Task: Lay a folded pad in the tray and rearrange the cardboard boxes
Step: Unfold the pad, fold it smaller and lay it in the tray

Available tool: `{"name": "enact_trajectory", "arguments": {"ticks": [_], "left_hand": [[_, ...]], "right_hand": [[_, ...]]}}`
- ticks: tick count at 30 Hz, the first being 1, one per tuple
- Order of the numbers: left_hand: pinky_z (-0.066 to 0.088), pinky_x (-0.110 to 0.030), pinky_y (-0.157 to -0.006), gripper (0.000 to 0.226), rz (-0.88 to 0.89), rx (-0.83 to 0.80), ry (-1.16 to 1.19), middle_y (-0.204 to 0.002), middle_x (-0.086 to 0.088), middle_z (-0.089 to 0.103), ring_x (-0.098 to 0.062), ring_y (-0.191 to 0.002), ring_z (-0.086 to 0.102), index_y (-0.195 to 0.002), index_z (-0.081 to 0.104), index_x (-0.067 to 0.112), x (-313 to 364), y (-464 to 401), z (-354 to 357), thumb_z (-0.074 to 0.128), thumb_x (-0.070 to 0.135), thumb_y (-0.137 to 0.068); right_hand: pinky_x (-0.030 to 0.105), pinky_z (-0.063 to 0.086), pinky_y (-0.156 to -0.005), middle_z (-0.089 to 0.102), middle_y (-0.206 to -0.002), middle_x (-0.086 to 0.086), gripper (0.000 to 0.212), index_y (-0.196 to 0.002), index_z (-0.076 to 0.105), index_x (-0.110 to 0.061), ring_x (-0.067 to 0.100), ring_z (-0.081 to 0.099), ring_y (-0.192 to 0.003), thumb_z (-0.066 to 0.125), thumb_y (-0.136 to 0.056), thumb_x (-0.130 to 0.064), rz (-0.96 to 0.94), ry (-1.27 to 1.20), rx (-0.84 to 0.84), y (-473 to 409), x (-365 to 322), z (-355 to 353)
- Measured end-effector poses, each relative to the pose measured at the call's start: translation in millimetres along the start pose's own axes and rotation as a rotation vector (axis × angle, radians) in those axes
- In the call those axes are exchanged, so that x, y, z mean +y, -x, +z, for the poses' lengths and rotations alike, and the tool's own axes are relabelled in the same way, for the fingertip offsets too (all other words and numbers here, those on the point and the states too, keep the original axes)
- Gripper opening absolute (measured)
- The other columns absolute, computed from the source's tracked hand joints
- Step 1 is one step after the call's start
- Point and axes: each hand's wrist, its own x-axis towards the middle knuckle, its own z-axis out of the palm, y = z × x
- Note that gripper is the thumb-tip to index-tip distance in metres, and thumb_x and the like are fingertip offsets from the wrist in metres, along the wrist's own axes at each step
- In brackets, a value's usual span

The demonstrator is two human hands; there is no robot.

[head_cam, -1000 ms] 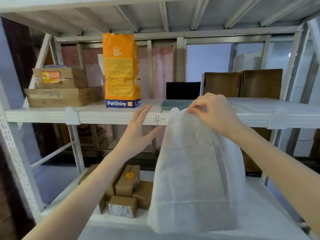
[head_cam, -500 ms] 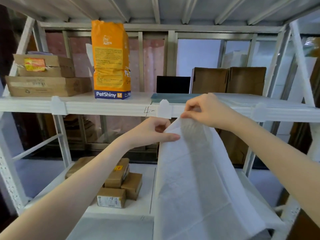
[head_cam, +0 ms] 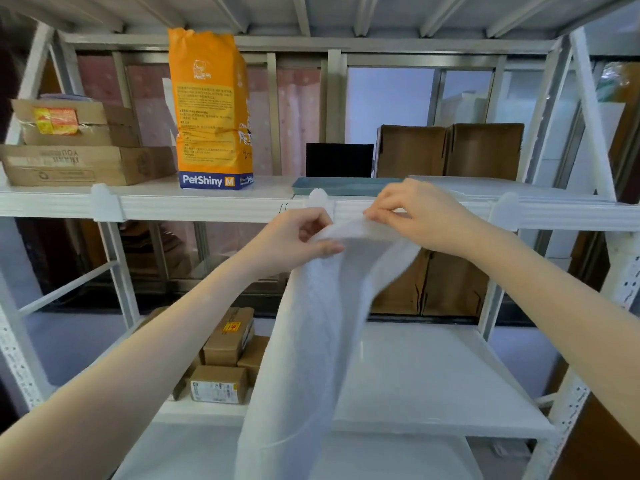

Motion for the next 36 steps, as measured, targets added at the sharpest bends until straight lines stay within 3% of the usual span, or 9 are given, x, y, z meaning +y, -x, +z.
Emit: {"name": "enact_trajectory", "arguments": {"ticks": [4, 9, 12, 16, 20, 24, 28, 34, 36], "left_hand": [[0.045, -0.027, -0.071, 0.014, 0.072, 0.104, -0.077, -0.08, 0.003, 0.062, -0.008, -0.074, 0.057, -0.085, 0.064, 0.011, 13.2, -1.5, -5.5, 0.072, 0.023, -0.081], [0.042, -0.018, -0.072, 0.01, 0.121, 0.164, -0.042, -0.081, 0.006, 0.062, 0.0, -0.077, 0.056, -0.09, 0.062, 0.013, 18.9, -0.3, -25.2, 0.066, 0.02, -0.085], [0.041, -0.018, -0.069, 0.007, 0.147, 0.181, 0.036, -0.078, 0.011, 0.061, -0.001, -0.074, 0.055, -0.089, 0.062, 0.013, 22.4, 3.1, -38.3, 0.063, 0.02, -0.087], [0.041, -0.015, -0.062, 0.016, 0.172, 0.291, 0.117, -0.067, 0.016, 0.063, 0.005, -0.063, 0.056, -0.08, 0.059, 0.028, 25.9, 4.9, -56.1, 0.054, 0.021, -0.093], [0.043, -0.016, -0.062, 0.021, 0.188, 0.395, 0.104, -0.076, 0.002, 0.058, 0.003, -0.065, 0.055, -0.079, 0.055, 0.027, 28.0, 4.3, -67.8, 0.047, 0.021, -0.097], [0.035, -0.015, -0.054, 0.023, 0.177, 0.567, 0.049, -0.066, 0.016, 0.053, 0.004, -0.059, 0.047, -0.077, 0.049, 0.029, 17.7, 4.0, -76.5, 0.043, 0.025, -0.099], [0.03, -0.022, -0.051, 0.025, 0.109, 0.718, -0.042, -0.06, 0.012, 0.045, 0.003, -0.051, 0.04, -0.075, 0.043, 0.031, -6.5, 10.9, -89.9, 0.041, 0.029, -0.099], [0.04, -0.029, -0.05, 0.017, 0.067, 0.639, 0.017, -0.058, 0.015, 0.061, -0.012, -0.056, 0.054, -0.085, 0.043, 0.034, -37.0, 28.8, -99.1, 0.047, 0.023, -0.098], [0.049, -0.021, -0.053, 0.018, 0.015, 0.603, 0.066, -0.062, 0.024, 0.067, 0.001, -0.057, 0.062, -0.09, 0.046, 0.033, -39.9, 32.6, -97.9, 0.052, 0.017, -0.096]], "right_hand": [[0.021, 0.03, -0.09, 0.057, -0.119, -0.012, 0.042, -0.121, 0.059, -0.023, 0.005, 0.046, -0.11, 0.058, -0.085, -0.044, -0.007, -0.177, -0.013, 4.8, -9.9, 2.1], [0.025, 0.052, -0.079, 0.067, -0.106, -0.003, 0.047, -0.118, 0.05, -0.026, 0.009, 0.064, -0.093, 0.072, -0.077, -0.033, 0.078, -0.629, -0.029, 11.0, -14.2, 7.1], [0.022, 0.049, -0.085, 0.06, -0.116, -0.009, 0.063, -0.13, 0.041, -0.03, 0.006, 0.059, -0.105, 0.073, -0.075, -0.03, 0.116, -0.81, -0.022, 14.4, -10.7, 13.4], [0.011, 0.049, -0.084, 0.063, -0.118, -0.014, 0.06, -0.13, 0.049, -0.024, -0.002, 0.061, -0.106, 0.072, -0.074, -0.019, 0.141, -1.004, -0.079, 17.9, -9.2, 25.8], [0.017, 0.052, -0.084, 0.066, -0.114, -0.01, 0.051, -0.118, 0.057, -0.027, 0.002, 0.064, -0.102, 0.075, -0.073, -0.01, 0.195, -1.007, -0.194, 20.5, -11.0, 50.1], [0.023, 0.056, -0.081, 0.071, -0.108, -0.002, 0.042, -0.112, 0.065, -0.018, 0.011, 0.069, -0.095, 0.077, -0.073, -0.009, 0.229, -0.943, -0.317, 22.1, -14.7, 69.7], [0.026, 0.058, -0.075, 0.074, -0.095, 0.002, 0.026, -0.099, 0.071, -0.011, 0.013, 0.072, -0.082, 0.077, -0.074, -0.014, 0.282, -0.824, -0.394, 20.9, -10.5, 80.3], [0.035, 0.051, -0.078, 0.072, -0.094, 0.014, 0.022, -0.093, 0.07, -0.007, 0.024, 0.066, -0.083, 0.072, -0.078, -0.024, 0.375, -0.605, -0.139, 6.4, 6.3, 72.7], [0.026, 0.048, -0.067, 0.069, -0.082, 0.007, 0.011, -0.084, 0.069, -0.013, 0.017, 0.062, -0.074, 0.07, -0.08, -0.023, 0.389, -0.533, -0.08, 0.6, 14.4, 66.2]]}}
